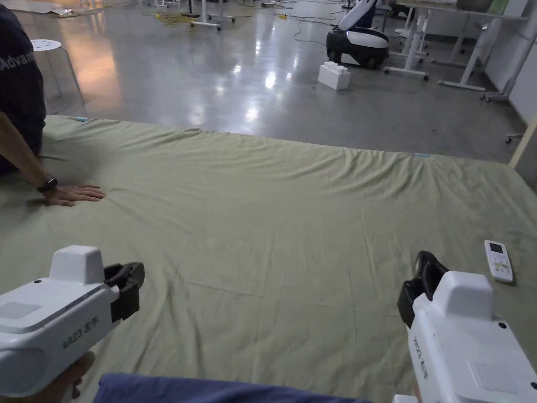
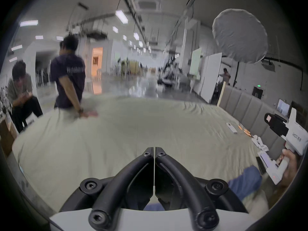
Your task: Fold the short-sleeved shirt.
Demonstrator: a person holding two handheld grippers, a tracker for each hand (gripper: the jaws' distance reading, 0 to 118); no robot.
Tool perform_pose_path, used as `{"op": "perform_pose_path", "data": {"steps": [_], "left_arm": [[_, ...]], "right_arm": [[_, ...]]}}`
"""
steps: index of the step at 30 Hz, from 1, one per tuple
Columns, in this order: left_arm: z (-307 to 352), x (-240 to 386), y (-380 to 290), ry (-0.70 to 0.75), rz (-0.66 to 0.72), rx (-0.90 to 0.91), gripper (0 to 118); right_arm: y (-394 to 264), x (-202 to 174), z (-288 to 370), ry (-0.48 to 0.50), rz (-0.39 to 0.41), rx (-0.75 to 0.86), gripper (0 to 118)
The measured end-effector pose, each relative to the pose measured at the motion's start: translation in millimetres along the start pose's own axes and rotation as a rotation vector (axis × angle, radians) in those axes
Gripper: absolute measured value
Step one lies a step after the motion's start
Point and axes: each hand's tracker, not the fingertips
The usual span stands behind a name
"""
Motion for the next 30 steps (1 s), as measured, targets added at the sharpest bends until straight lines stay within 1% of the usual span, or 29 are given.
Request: {"op": "perform_pose_path", "data": {"steps": [4,6,7,8,9,10,11,12,13,14,17,19,20,23,26,27,28,29,30], "left_arm": [[-14.9,-49.4,-22.5,-0.092,0.077,-0.224,1],[-22.3,-62.9,-36.0,-0.105,0.076,-0.337,1],[-27.5,-71.0,-44.3,-0.112,0.070,-0.391,4],[-31.2,-78.9,-52.2,-0.125,0.072,-0.435,13],[-35.8,-87.7,-60.0,-0.139,0.107,-0.469,28],[-40.4,-98.4,-68.6,-0.163,0.160,-0.510,55],[-44.9,-107.7,-75.3,-0.190,0.218,-0.547,71],[-48.5,-116.5,-81.7,-0.192,0.281,-0.565,79],[-51.6,-125.9,-87.6,-0.222,0.323,-0.558,83],[-61.4,-140.7,-96.3,-0.260,0.360,-0.559,84],[-78.7,-159.3,-113.2,-0.305,0.448,-0.593,91],[-84.7,-169.2,-120.1,-0.347,0.507,-0.621,91],[-88.1,-172.2,-124.9,-0.393,0.534,-0.622,91],[-89.9,-176.7,-130.3,-0.499,0.570,-0.569,91],[-108.9,-188.7,-149.9,-0.643,0.690,-0.642,91],[-112.5,-187.9,-154.3,-0.656,0.700,-0.664,90],[-112.7,-186.7,-155.4,-0.663,0.685,-0.673,87],[-114.3,-188.9,-154.8,-0.633,0.659,-0.638,87],[-116.6,-191.1,-155.4,-0.628,0.667,-0.627,85]], "right_arm": [[-11.3,2.4,-1.0,0.007,0.010,-0.041,0],[-15.9,2.5,-1.9,0.011,0.014,-0.065,0],[-18.5,2.2,-2.6,0.017,0.013,-0.078,0],[-20.9,1.8,-3.3,0.021,0.008,-0.097,0],[-22.6,1.9,-3.2,0.025,0.009,-0.106,0],[-24.5,1.4,-3.5,0.027,0.009,-0.116,0],[-26.1,0.7,-3.6,0.027,0.009,-0.123,0],[-27.5,0.1,-3.8,0.026,0.009,-0.131,0],[-28.6,0.5,-3.4,0.028,0.009,-0.140,0],[-29.6,0.0,-3.4,0.028,0.008,-0.147,0],[-33.9,-1.9,-3.9,0.031,0.014,-0.165,0],[-36.3,-3.8,-3.8,0.033,0.017,-0.173,0],[-37.1,-4.8,-3.8,0.033,0.020,-0.176,0],[-38.7,-6.2,-1.7,0.033,0.024,-0.187,0],[-38.7,-8.9,0.7,0.034,0.029,-0.194,0],[-39.7,-10.1,0.7,0.035,0.030,-0.198,0],[-40.8,-11.4,0.7,0.035,0.030,-0.201,0],[-40.6,-11.5,1.6,0.035,0.031,-0.204,0],[-41.3,-12.2,1.6,0.035,0.029,-0.208,0]]}}
